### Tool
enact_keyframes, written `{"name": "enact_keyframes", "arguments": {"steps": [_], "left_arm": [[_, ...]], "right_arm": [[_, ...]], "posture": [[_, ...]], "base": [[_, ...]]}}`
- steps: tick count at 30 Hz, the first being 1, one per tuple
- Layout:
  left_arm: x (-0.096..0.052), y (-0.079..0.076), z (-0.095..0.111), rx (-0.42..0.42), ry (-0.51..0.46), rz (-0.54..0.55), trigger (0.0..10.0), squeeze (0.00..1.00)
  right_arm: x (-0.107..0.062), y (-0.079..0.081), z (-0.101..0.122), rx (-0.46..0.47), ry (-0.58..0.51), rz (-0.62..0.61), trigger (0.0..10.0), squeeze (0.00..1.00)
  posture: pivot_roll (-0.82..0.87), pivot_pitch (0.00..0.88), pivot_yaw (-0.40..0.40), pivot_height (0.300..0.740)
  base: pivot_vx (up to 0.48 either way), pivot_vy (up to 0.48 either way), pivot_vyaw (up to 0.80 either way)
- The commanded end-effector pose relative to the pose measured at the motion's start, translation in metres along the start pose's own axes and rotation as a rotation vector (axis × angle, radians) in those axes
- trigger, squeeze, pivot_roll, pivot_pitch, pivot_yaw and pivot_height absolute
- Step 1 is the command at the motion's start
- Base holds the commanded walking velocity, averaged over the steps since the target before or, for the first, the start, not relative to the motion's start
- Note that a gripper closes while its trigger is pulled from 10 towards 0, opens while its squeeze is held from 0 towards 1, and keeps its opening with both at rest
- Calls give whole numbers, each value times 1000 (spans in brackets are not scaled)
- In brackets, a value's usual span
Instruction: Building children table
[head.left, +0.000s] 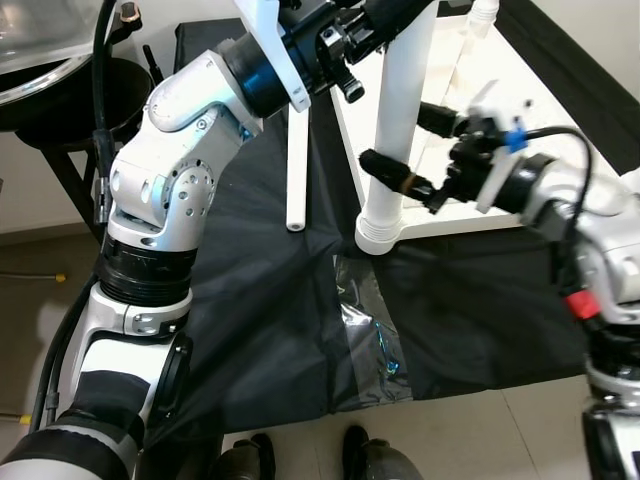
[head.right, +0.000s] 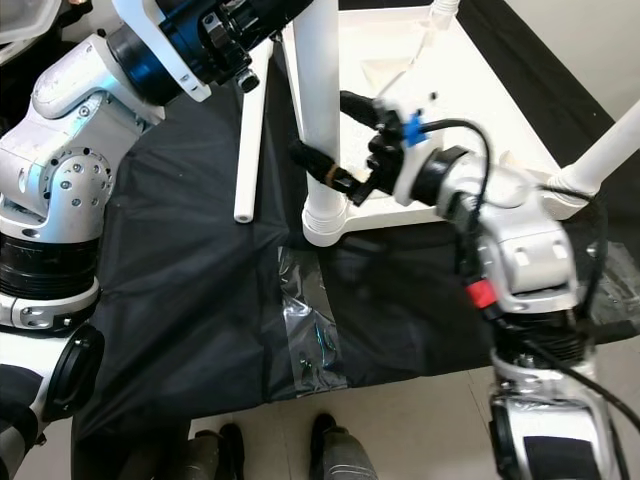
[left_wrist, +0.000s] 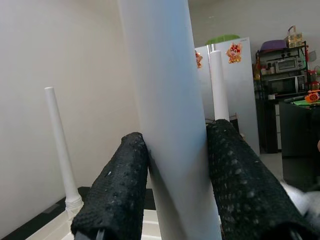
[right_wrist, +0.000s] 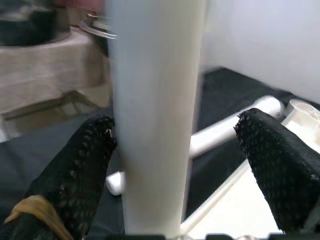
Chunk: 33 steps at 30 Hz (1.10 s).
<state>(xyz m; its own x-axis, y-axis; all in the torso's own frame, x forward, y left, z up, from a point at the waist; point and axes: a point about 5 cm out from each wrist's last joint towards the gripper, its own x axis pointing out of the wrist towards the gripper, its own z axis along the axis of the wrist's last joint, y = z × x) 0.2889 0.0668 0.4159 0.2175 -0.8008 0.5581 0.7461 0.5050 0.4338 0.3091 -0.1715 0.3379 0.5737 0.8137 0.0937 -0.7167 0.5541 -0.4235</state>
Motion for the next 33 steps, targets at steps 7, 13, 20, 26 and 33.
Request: {"name": "enact_keyframes", "arguments": {"steps": [7, 13, 20, 26, 33], "left_arm": [[-1, -6, -16, -27, 76, -36, 0, 0], [0, -9, -15, -35, 74, -59, 0, 0], [-7, -15, -9, -36, 74, -121, 0, 0], [-11, -19, -4, -42, 61, -146, 0, 0], [-14, -28, 3, -61, 48, -189, 0, 0]], "right_arm": [[-14, -18, 25, -124, 1, 270, 10000, 0], [-11, -26, 20, -148, 53, 281, 10000, 0], [-7, -33, 12, -182, 100, 330, 10000, 0], [5, -31, 6, -167, 43, 348, 10000, 0], [21, -5, -12, -92, -24, 461, 10000, 0]], "posture": [[8, 259, 8, 740], [11, 262, 7, 740], [20, 269, 12, 740], [20, 270, 16, 740], [25, 270, 27, 740]], "base": [[0, 0, 0], [0, 0, 0], [0, 0, 0], [0, 0, 0], [0, 0, 0]]}}
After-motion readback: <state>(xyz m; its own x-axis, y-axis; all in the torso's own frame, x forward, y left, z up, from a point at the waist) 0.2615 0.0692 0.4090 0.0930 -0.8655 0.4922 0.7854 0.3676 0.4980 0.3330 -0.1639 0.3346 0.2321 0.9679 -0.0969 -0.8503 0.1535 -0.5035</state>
